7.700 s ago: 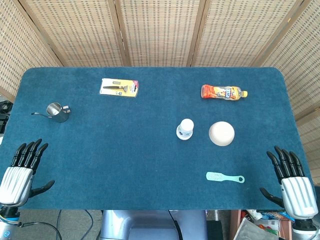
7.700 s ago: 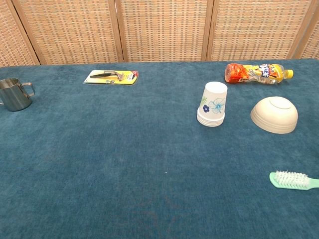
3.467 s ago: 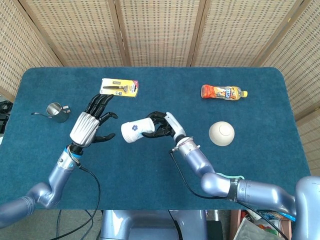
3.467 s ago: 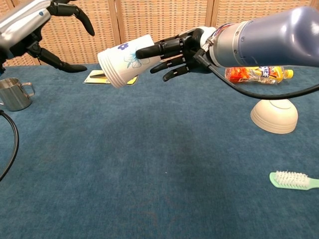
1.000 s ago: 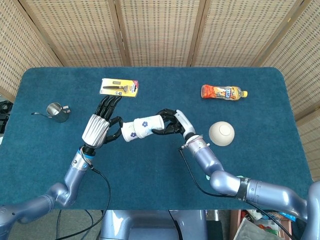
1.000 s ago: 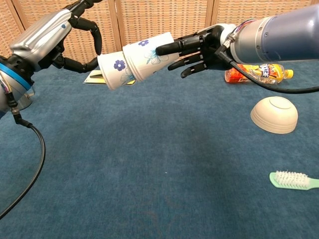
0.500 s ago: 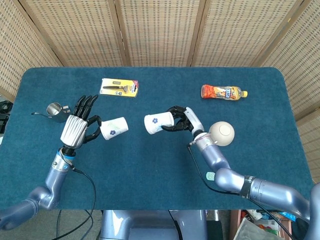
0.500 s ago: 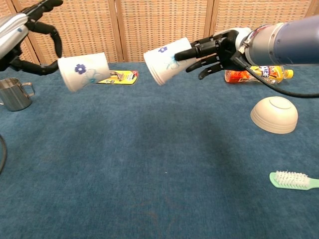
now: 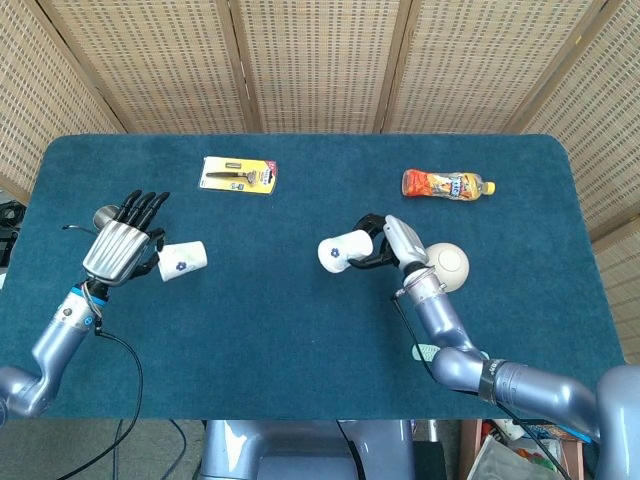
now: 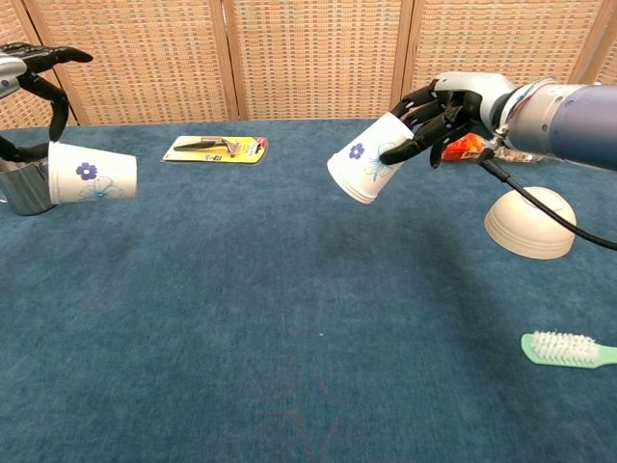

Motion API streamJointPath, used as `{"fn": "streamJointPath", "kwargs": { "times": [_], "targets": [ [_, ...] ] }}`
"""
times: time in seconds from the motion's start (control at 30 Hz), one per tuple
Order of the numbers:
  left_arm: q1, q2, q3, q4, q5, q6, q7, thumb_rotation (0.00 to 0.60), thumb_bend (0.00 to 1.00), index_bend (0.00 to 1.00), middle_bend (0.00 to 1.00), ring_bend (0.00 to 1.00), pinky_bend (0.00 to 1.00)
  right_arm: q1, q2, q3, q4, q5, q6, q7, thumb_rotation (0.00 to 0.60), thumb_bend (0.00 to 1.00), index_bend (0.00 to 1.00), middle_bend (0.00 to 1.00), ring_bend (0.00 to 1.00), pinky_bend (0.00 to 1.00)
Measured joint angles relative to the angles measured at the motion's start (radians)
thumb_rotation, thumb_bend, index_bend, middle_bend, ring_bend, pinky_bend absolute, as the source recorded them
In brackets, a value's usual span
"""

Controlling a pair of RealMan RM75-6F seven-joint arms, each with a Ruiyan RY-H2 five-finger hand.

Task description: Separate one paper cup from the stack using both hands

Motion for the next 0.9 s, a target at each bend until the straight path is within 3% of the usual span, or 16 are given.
{"fn": "streamJointPath", "kwargs": {
  "times": [0.1,0.17,0.23,0.3,0.6,0.77,0.9],
  "targets": [
    [-0.013,0.038,0.003,-0.045,-0.028,-0.072,0.07,0.6,0.53,0.59,0.0,0.0,0.0,-0.008,-0.007,-0.021,0.015,-0.058,0.019,-0.03,0.6,0.47,0.52,0.51,0.42,0.58],
    [-0.02,0.056,0.002,-0.071,-0.059,-0.114,0.122,0.6,0.53,0.39,0.0,0.0,0.0,-0.013,-0.01,-0.038,0.024,-0.1,0.031,-0.057,0.6,0.32,0.37,0.35,0.3,0.41],
    [-0.024,0.065,-0.004,-0.091,-0.097,-0.144,0.166,0.6,0.51,0.09,0.0,0.0,0.0,-0.019,-0.011,-0.056,0.03,-0.134,0.04,-0.087,0.6,0.15,0.15,0.12,0.1,0.2],
    [-0.026,0.068,-0.009,-0.105,-0.129,-0.164,0.194,0.6,0.5,0.0,0.0,0.0,0.0,-0.022,-0.005,-0.071,0.028,-0.153,0.038,-0.11,0.6,0.12,0.08,0.02,0.02,0.11],
    [-0.004,0.122,-0.045,-0.209,-0.188,-0.138,0.233,0.6,0.43,0.0,0.0,0.0,0.0,-0.063,0.081,-0.102,-0.081,-0.258,0.098,-0.17,0.6,0.09,0.06,0.0,0.0,0.05],
    [0.031,0.188,-0.067,-0.298,-0.207,-0.073,0.24,0.6,0.39,0.0,0.0,0.0,0.0,-0.14,0.17,-0.138,-0.178,-0.384,0.187,-0.165,0.6,0.08,0.06,0.0,0.0,0.03],
    [0.078,0.242,-0.08,-0.399,-0.226,-0.013,0.219,0.6,0.27,0.0,0.0,0.0,0.0,-0.222,0.228,-0.189,-0.209,-0.515,0.289,-0.146,0.6,0.03,0.06,0.0,0.0,0.0]
  ]
}}
